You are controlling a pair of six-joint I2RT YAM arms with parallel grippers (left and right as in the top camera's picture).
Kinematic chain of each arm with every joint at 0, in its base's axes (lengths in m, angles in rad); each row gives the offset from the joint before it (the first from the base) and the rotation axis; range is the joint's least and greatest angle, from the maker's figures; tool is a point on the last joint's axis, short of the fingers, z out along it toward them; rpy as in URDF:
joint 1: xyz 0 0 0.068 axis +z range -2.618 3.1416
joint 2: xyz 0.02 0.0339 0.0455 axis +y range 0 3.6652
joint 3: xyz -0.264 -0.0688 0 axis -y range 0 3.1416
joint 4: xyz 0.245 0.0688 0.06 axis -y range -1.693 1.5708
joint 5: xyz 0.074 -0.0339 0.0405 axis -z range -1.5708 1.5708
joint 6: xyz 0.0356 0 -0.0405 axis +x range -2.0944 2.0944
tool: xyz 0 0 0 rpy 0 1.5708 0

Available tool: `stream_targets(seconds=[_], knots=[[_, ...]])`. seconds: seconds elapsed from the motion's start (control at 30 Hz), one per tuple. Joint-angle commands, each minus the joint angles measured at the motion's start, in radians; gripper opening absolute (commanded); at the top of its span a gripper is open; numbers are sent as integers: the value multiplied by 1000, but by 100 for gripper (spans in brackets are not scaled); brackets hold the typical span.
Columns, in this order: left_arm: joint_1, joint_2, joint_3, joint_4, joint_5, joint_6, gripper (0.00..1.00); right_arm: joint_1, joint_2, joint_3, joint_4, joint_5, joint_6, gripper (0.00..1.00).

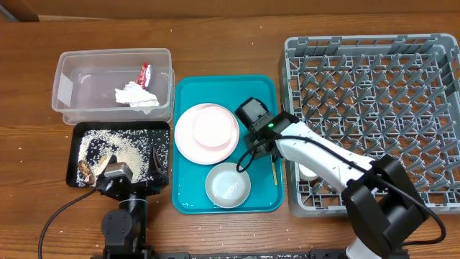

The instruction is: Sort waste into correct bins and load items into the dishwasher

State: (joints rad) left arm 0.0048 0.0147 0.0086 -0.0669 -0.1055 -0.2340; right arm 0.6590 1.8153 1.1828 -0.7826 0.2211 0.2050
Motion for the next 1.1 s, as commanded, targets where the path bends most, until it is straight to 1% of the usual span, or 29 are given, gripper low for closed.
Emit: stream_targets(seconds=[0.0,0.23,0.37,0.53,0.6,0.63,0.8,1.07], knots=[[9,-10,-4,1,5,-10,100,-24,-5,-4,12,-12,-16,61],[9,-10,-4,1,5,-10,100,-27,51,-21,23,-39,-38,60],[9,-10,-4,1,5,-10,100,-27,92,-21,25,-45,-50,56],[9,-10,-4,1,5,-10,100,-21,111,-21,17,-110,-103,36],[9,-10,-4,1,5,-10,100,-21,111,-16,0,-111,-101,22],[9,-10,-4,1,5,-10,100,-21,111,-13,-8,-111,-101,18],[9,-10,-4,1,5,-10,100,-24,99,48,-69,-111,-54,9],[9,-10,-4,1,5,-10,100,-27,-2,277,-203,-109,-48,4]])
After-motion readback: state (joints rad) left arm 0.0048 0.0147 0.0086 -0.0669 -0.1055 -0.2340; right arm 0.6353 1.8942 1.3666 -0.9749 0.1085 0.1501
